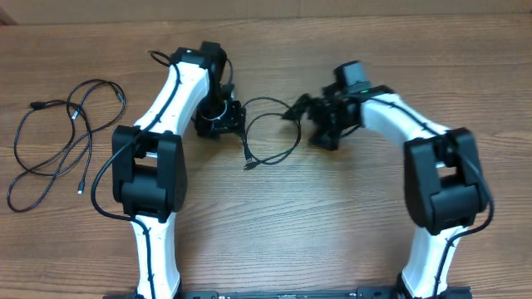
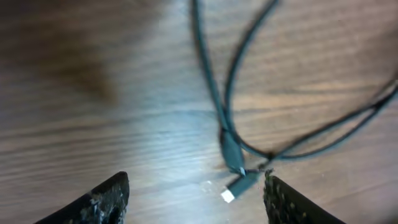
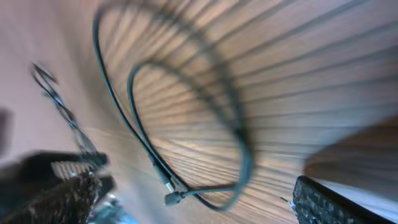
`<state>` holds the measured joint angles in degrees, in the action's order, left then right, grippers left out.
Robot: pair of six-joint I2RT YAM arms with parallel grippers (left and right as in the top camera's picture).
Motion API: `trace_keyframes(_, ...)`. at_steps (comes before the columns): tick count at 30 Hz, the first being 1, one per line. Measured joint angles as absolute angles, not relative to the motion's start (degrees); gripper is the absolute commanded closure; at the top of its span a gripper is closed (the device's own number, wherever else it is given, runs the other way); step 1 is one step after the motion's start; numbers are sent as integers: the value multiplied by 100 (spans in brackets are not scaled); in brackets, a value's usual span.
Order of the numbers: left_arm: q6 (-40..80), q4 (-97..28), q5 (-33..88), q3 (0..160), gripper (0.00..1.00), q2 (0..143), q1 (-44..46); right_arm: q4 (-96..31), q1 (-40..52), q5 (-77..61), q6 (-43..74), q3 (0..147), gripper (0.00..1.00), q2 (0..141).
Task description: Untangle cables
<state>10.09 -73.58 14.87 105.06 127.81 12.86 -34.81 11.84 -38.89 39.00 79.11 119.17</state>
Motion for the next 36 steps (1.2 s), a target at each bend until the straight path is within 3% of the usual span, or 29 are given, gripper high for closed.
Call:
trace_keyframes(5,1011,-7516,1551,10506,36,12781,1796,-4169,106,-3686,3693,7942,0,11922)
trace_keyframes(6,1007,-7509,1573,10506,33,12781,1973,-4460,-60,-3500,3621,7977,0,11922)
trace_keyframes(7,1007,-7513,1575,10506,24,12781,2049,-4652,-152,-3310,3588,8027,0,11920)
trace_keyframes(12,1258,-7522,1337,10506,23,12781,2366,-4724,-384,-2473,3559,8119,0,11848)
trace_keyframes(16,2121,-7446,707,10429,27,12781,2646,-4480,-432,-2080,3533,8138,0,11826)
trace_keyframes(18,2324,-7321,508,10291,44,12781,2757,-4401,-432,-1992,3524,8138,0,11824)
trace_keyframes(20,2281,-7194,399,10195,44,12783,2897,-4392,-429,-1964,3514,8138,0,11824)
trace_keyframes(25,867,-6982,449,10173,35,12783,3190,-4362,-429,-1925,3494,8138,0,11824)
trace_keyframes(32,-622,-6573,513,10110,31,12781,3227,-4364,-429,-1925,3487,8138,0,11824)
trace_keyframes(36,-989,-6055,580,9789,37,12781,3227,-4366,-432,-1925,3489,8138,0,11824)
